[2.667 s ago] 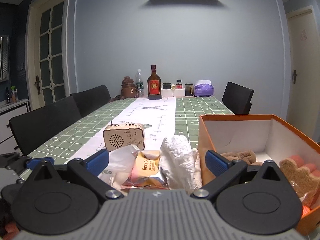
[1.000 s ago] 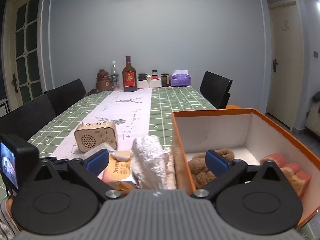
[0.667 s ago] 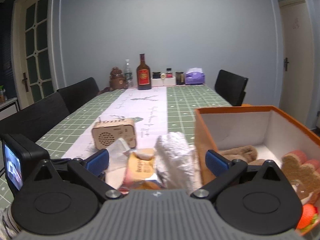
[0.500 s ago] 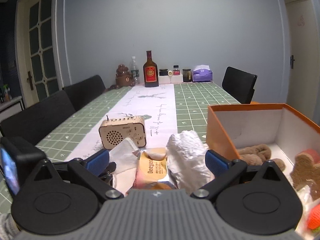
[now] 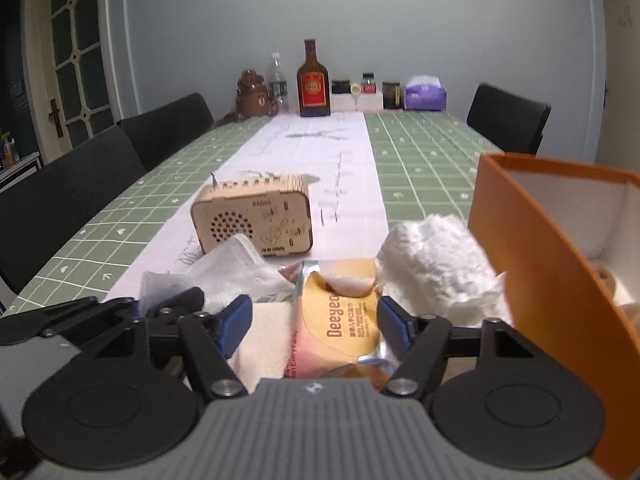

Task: Organize soft objects
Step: 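Grasp the Deeyeo wipes pack with the right tool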

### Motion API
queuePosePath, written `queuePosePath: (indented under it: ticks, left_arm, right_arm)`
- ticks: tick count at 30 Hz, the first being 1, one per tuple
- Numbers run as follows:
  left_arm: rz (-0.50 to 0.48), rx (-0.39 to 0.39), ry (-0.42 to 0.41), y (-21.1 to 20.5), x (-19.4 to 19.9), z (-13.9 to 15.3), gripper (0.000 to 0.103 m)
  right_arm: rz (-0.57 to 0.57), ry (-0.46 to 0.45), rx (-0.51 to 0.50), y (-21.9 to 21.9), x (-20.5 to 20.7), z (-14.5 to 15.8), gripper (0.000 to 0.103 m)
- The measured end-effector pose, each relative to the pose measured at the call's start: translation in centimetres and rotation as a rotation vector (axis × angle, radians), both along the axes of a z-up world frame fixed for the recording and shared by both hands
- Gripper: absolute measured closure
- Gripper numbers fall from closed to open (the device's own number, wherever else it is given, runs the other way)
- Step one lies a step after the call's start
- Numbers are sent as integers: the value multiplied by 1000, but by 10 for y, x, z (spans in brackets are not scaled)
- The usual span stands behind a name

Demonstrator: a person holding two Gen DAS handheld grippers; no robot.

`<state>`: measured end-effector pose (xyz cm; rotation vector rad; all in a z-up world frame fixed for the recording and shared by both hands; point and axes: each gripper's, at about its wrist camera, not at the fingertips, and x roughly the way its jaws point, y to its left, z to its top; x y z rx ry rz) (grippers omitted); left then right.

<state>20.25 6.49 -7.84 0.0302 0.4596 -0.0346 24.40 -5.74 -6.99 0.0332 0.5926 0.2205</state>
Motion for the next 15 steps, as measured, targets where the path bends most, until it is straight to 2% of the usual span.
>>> queuePosePath:
  ticks: [4, 6, 11, 13, 15]
  left_arm:
    - [11, -9, 19, 3, 3, -1, 93]
    - [14, -10, 28, 3, 4, -2, 93]
    - [18, -16, 22, 3, 4, -2, 93]
    - [21, -24, 7, 4, 2, -1, 93]
    - [19, -23, 10, 3, 2, -1, 93]
  right_arm:
    - [-23, 30, 51, -1, 12, -9, 31]
    - [-36, 20, 42, -2, 12, -11, 24]
    - [-91, 64, 63, -17, 22, -21, 22]
    - [-80, 89, 64, -20, 25, -30, 22]
    - [-48, 52, 56, -18, 22, -32, 22]
